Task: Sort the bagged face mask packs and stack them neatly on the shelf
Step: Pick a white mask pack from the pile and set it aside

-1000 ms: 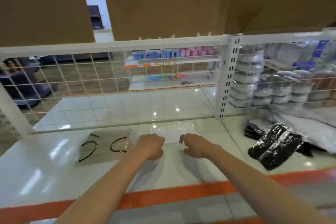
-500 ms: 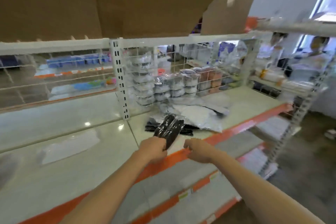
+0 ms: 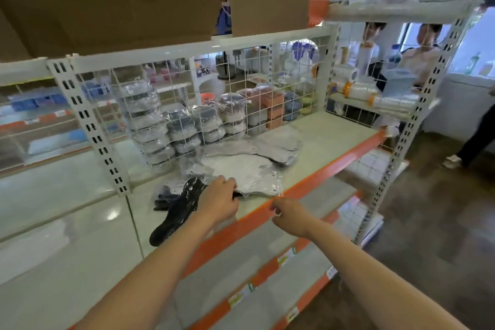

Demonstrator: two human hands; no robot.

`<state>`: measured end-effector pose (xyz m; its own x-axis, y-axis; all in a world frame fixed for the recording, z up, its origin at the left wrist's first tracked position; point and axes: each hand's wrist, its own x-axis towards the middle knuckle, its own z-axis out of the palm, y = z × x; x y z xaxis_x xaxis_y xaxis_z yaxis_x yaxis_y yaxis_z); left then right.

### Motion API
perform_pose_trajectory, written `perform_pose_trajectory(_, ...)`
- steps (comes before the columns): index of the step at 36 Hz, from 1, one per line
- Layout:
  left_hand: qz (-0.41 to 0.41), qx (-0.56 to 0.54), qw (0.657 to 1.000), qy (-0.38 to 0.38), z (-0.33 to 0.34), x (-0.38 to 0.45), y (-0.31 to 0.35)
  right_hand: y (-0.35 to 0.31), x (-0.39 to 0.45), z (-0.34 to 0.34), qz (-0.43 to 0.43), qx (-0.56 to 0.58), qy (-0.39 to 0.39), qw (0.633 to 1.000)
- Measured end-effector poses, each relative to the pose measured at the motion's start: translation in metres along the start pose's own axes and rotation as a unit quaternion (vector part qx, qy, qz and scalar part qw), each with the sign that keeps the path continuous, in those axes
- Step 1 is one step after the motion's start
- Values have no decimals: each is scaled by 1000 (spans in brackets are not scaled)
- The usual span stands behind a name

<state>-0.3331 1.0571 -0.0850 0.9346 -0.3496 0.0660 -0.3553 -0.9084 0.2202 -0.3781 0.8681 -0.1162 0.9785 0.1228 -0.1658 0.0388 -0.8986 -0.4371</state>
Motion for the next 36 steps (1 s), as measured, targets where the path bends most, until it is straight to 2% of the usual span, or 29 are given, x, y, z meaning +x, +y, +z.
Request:
perform_pose_trajectory(3, 3, 36, 999, -39, 9, 35, -4, 8, 25, -11, 3, -9, -2, 1000)
perform_pose_trajectory(8, -5, 63, 987, -146, 20, 83, -11, 27, 67, -50, -13, -47, -17, 999)
perform_pose_trajectory(12, 18, 87, 982, -167, 11, 107, -20, 34, 110, -79, -34, -59, 11, 998)
perform_pose_trajectory(16, 23, 80, 977, -195, -10, 128, -28, 24, 142, -89, -90, -8, 11, 996)
perform_pose_trajectory(19, 0, 26, 990, -138, -29, 136, -34, 9, 156, -83, -145, 33, -57, 987)
perform_pose_trajectory(21, -27, -21, 998, -47, -39, 137, -38, 0, 167, -76, -147, 32, -104, 983)
perform_pose_trajectory(23, -77, -91, 990, 68, -46, 138, -45, -10, 180, -72, -157, 4, -109, 982)
perform_pose_trajectory(26, -130, -152, 951, 235, -50, 137, -59, -27, 202, -74, -206, 10, -46, 977)
perform_pose_trajectory(29, -205, -231, 901, 305, -51, 131, -65, -45, 218, -88, -198, 155, -24, 968)
perform_pose_trajectory(30, -231, -295, 875, 307, -51, 128, -62, -51, 221, -93, -186, 234, -26, 954)
perform_pose_trajectory(32, -266, -467, 802, 259, -48, 126, -58, -63, 230, -99, -151, 364, -36, 918)
perform_pose_trajectory(34, -279, -618, 709, 194, -44, 127, -58, -75, 235, -103, -132, 448, -67, 882)
perform_pose_trajectory(35, -275, -660, 677, 175, -42, 127, -59, -80, 235, -105, -135, 476, -95, 864)
perform_pose_trajectory(36, -268, -682, 659, 169, -41, 127, -60, -83, 236, -105, -153, 474, -120, 859)
